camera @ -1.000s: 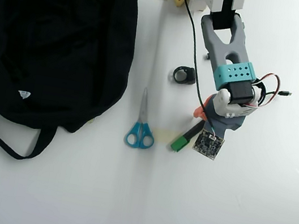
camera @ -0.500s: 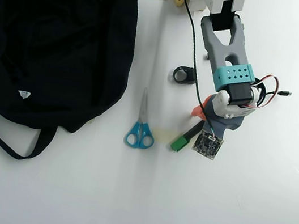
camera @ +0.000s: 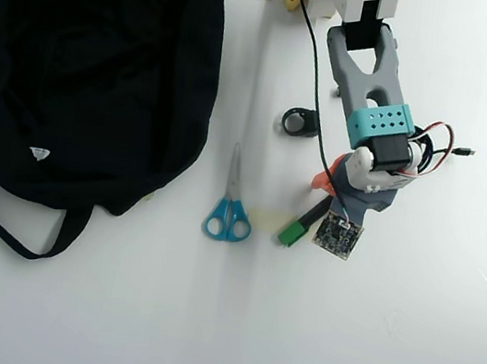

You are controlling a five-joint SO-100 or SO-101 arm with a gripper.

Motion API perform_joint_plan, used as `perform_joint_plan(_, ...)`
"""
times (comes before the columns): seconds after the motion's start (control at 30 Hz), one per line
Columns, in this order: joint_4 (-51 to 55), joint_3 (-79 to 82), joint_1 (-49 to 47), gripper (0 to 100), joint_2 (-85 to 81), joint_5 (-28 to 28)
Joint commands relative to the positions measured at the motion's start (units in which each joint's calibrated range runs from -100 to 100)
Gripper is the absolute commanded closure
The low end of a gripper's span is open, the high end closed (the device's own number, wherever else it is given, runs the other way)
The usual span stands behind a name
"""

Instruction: Put the green marker into the black bag

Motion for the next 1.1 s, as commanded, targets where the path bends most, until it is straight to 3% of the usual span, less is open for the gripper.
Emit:
perform_joint_plan(0.0,-0.2,-1.0,0.3,75,-0.5,0.1)
perform_joint_plan(0.9,0.2,-0.2,0.3,75,-0.4,-0.2)
perform_joint_plan(1.07,0.2,-0.2,0.3,79,-0.4,-0.2)
